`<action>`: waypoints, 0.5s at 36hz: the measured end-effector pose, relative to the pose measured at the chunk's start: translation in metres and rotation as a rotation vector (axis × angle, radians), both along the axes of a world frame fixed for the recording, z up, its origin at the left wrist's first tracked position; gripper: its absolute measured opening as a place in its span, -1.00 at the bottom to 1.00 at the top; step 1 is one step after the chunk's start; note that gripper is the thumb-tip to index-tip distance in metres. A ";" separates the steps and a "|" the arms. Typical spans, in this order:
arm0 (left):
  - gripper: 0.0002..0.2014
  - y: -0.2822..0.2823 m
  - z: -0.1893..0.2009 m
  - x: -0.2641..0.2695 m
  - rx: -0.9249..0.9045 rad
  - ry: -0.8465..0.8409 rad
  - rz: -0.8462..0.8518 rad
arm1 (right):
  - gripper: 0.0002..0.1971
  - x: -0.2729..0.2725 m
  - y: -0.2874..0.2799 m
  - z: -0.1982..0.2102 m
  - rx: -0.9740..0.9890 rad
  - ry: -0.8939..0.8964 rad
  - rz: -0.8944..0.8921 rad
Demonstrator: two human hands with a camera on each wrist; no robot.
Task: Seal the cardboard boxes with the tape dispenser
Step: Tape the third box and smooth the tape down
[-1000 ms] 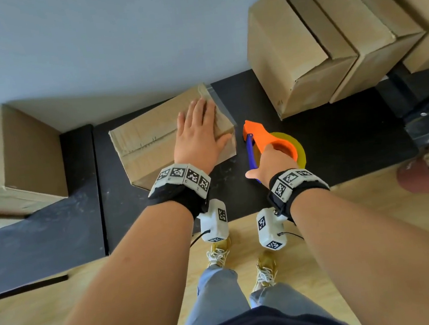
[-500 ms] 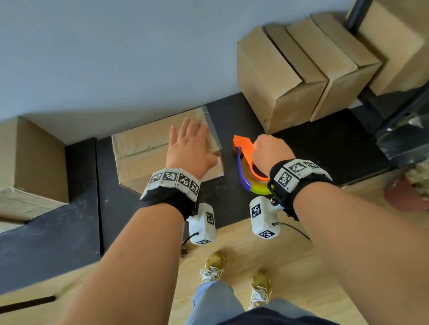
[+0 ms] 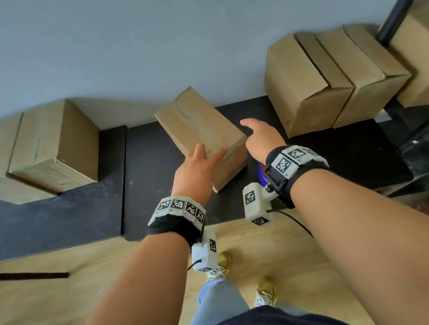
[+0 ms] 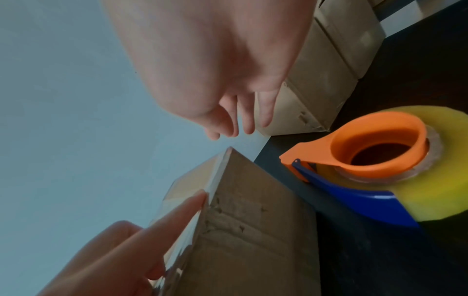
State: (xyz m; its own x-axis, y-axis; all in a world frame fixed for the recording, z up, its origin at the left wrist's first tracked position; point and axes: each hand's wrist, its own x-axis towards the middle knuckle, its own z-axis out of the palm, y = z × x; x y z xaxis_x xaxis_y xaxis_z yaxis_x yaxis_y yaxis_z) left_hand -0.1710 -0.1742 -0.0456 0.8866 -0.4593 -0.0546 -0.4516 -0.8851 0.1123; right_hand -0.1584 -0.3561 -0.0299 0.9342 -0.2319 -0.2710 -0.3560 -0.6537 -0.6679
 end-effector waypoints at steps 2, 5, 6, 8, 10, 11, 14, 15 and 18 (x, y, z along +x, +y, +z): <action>-0.17 0.006 -0.002 -0.002 -0.006 0.001 0.014 | -0.42 0.000 0.007 -0.003 -0.026 0.011 0.014; -0.17 0.012 -0.002 0.000 -0.031 0.014 0.062 | -0.45 -0.001 0.013 -0.010 -0.036 -0.008 0.003; -0.19 0.014 -0.002 0.001 -0.048 0.019 0.081 | -0.46 -0.003 0.014 -0.010 -0.029 -0.021 -0.002; -0.22 0.020 -0.001 0.004 -0.088 0.022 0.103 | -0.46 -0.005 0.014 -0.013 0.005 -0.061 0.004; -0.30 0.024 0.001 0.007 -0.121 0.020 0.111 | -0.41 -0.006 0.013 -0.016 0.016 -0.106 0.022; -0.35 0.027 0.002 0.009 -0.138 0.016 0.117 | -0.40 -0.007 0.012 -0.018 -0.004 -0.124 0.035; -0.48 0.033 0.004 0.012 -0.188 -0.007 0.144 | -0.41 -0.008 0.011 -0.020 -0.080 -0.165 0.095; -0.49 0.036 0.002 0.013 -0.205 -0.015 0.155 | -0.43 -0.008 0.011 -0.021 -0.102 -0.183 0.121; -0.52 0.043 -0.004 0.013 -0.232 -0.027 0.180 | -0.48 -0.008 0.013 -0.021 -0.187 -0.234 0.169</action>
